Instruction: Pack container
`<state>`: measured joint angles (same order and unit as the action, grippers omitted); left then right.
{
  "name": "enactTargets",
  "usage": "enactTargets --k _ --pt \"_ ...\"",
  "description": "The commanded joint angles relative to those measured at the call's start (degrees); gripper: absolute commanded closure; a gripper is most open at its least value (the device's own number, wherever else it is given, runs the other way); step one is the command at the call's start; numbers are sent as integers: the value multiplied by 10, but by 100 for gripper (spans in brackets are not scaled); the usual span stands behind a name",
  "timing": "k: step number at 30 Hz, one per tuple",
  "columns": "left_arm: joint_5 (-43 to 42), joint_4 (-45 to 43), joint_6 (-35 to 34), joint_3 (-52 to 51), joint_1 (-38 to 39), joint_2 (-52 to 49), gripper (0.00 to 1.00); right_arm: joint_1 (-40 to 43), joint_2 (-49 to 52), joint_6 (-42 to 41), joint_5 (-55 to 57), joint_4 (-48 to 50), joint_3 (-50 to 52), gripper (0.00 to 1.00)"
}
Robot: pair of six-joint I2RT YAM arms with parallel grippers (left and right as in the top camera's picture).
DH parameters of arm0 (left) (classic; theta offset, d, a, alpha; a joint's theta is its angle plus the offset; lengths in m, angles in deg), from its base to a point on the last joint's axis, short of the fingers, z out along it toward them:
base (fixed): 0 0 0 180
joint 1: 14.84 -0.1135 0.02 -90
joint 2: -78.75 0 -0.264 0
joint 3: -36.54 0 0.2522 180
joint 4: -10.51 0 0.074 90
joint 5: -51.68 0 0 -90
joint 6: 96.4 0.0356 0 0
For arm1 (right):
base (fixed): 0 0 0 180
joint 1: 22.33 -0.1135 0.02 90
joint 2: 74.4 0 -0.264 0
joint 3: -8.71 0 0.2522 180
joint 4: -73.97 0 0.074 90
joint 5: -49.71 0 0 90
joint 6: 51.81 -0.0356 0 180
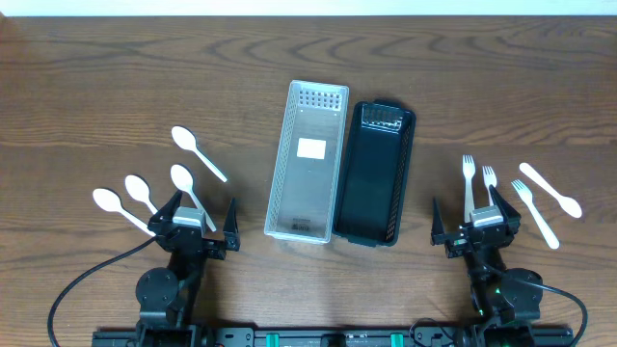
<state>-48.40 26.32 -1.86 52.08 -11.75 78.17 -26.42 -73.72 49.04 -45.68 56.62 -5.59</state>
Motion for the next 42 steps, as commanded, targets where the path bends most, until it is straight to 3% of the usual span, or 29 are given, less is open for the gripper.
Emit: enactTargets --k 1,7,13,16,20,28,36,42 --pt "3 10 -1 -16 -3 3 2 -5 -3 3 -3 0 2 1" --pt "3 8 -1 -16 -3 3 3 -5 -3 -19 -5 -1 2 1" --pt "6 -8 3 -16 -3 3 2 -4 -2 -122 -4 -1 2 1" --pt "-4 -49 -75 -10 -3 3 2 -4 9 -156 -4 -1 0 1" --pt "-3 -21 -167 35 -3 -14 2 -3 42 -197 -4 -1 -29 1" --pt "3 132 -178 278 -3 -247 2 34 264 -200 -7 -83 -234 1" --pt "3 350 -158 574 -3 -546 2 58 534 -194 -7 -322 -515 1" --pt "2 396 -158 638 -3 -680 2 59 679 -180 -20 -428 -634 1"
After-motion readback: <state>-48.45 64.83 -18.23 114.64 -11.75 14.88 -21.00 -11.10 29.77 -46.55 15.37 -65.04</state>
